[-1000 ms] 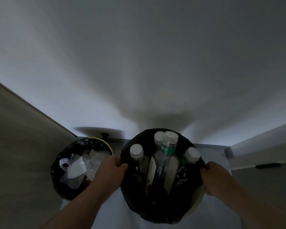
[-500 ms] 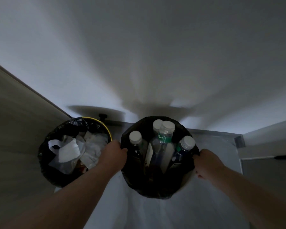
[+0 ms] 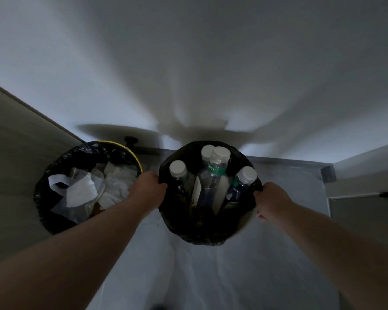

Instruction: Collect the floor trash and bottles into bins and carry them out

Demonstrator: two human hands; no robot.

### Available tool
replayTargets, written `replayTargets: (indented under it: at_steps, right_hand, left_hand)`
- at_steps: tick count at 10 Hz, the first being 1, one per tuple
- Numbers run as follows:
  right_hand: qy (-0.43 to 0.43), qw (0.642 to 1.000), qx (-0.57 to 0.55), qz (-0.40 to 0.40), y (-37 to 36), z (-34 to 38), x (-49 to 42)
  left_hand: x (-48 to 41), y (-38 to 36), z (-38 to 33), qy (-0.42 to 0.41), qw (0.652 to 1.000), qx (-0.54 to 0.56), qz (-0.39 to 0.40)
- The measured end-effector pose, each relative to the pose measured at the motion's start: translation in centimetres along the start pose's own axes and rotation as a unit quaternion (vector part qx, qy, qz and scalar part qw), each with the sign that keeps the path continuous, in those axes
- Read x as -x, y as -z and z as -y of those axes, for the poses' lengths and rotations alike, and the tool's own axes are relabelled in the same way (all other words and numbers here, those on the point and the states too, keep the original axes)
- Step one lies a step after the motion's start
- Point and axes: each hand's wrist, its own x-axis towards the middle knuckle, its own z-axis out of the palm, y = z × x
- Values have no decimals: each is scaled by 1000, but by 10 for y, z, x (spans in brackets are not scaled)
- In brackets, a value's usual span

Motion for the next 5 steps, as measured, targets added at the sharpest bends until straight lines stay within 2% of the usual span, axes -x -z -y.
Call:
replayTargets:
  at_steps: [2, 3, 4, 5]
  right_hand:
    - [-6, 1000, -20, 16, 2, -1, -4]
    - [-3, 1000, 18, 13, 5, 1, 0]
    - [-8, 999, 32, 24, 15, 15, 9]
    - [35, 999, 17, 6, 35, 39, 36]
  left_hand:
    - [-5, -1, -1, 10, 997, 70, 8]
    - [-4, 1, 0, 6, 997, 69, 20]
    - [3, 15, -9, 19, 996, 47, 70]
    - [20, 48, -34, -37, 998, -38, 37]
